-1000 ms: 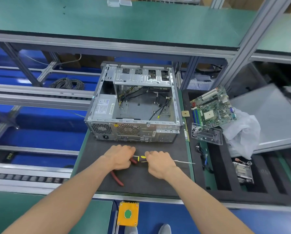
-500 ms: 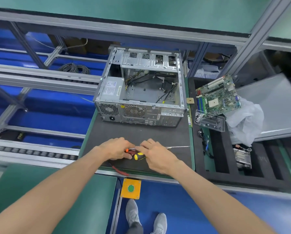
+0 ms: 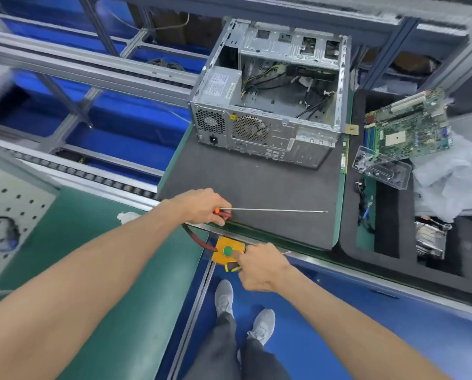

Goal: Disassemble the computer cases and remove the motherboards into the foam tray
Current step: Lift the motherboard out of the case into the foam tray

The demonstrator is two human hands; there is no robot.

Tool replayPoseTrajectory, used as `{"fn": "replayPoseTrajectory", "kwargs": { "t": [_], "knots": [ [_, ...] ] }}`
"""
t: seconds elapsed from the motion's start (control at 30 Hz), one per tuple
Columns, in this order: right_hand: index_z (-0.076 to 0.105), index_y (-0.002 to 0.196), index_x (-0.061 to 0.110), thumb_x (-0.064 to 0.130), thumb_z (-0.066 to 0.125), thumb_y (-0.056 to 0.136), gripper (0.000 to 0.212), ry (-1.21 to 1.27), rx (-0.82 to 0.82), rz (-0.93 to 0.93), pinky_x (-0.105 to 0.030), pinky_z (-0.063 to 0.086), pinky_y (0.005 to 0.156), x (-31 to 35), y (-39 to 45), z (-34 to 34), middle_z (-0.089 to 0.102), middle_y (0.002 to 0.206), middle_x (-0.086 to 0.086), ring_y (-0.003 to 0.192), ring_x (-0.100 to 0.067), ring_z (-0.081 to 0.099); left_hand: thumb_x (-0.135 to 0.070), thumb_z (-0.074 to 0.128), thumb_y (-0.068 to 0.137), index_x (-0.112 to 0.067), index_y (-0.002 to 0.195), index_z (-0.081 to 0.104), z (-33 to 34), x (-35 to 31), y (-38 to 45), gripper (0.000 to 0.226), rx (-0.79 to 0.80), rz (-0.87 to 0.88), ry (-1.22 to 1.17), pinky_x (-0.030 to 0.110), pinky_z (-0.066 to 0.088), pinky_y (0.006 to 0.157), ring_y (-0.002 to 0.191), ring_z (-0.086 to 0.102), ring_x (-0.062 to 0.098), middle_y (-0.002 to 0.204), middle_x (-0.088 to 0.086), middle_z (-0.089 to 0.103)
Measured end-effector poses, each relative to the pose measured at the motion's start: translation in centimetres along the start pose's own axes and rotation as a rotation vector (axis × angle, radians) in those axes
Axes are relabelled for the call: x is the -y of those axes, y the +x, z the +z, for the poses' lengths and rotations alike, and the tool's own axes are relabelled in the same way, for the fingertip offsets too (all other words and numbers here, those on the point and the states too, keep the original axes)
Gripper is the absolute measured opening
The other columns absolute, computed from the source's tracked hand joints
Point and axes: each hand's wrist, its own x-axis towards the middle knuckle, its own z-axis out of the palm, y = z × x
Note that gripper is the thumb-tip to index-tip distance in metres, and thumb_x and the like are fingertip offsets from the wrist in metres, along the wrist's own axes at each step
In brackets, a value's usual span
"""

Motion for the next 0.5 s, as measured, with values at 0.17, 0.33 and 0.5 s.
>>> {"fn": "replayPoseTrajectory", "kwargs": {
  "t": [0.17,0.33,0.5],
  "knots": [
    [0.055,0.118,0.014,0.02,0.052,0.085,0.033,0.016,0.029,0.04,-0.036,0.038,0.057,1.0,1.8,1.7,0.067,0.098,-0.013,0.081,-0.038,0.066,-0.044,0.069,0.09,-0.039,0.097,0.065,-0.6,1.2,-1.5,0.01,-0.042,-0.02,-0.059,0.032,0.048,0.069,0.089,0.061,0.01,0.092,-0.022,0.067],
    [0.058,0.107,0.012,0.017,0.047,0.088,0.022,0.019,0.021,0.033,-0.035,0.034,0.057,1.4,2.6,1.6,0.066,0.094,-0.014,0.07,-0.035,0.054,-0.043,0.068,0.09,-0.042,0.085,0.056,-2.3,1.8,-2.8,0.013,-0.078,-0.036,-0.049,0.036,0.052,0.073,0.085,0.058,0.012,0.08,-0.024,0.059],
    [0.058,0.102,0.011,0.015,0.048,0.09,0.016,0.012,0.065,0.028,-0.036,0.035,0.06,1.5,3.1,1.3,0.066,0.095,-0.013,0.079,-0.037,0.062,-0.044,0.067,0.091,-0.041,0.087,0.057,-4.2,1.8,-2.7,0.011,-0.066,-0.036,-0.034,0.04,0.054,0.077,0.087,0.061,0.014,0.089,-0.017,0.066]
  ]
}}
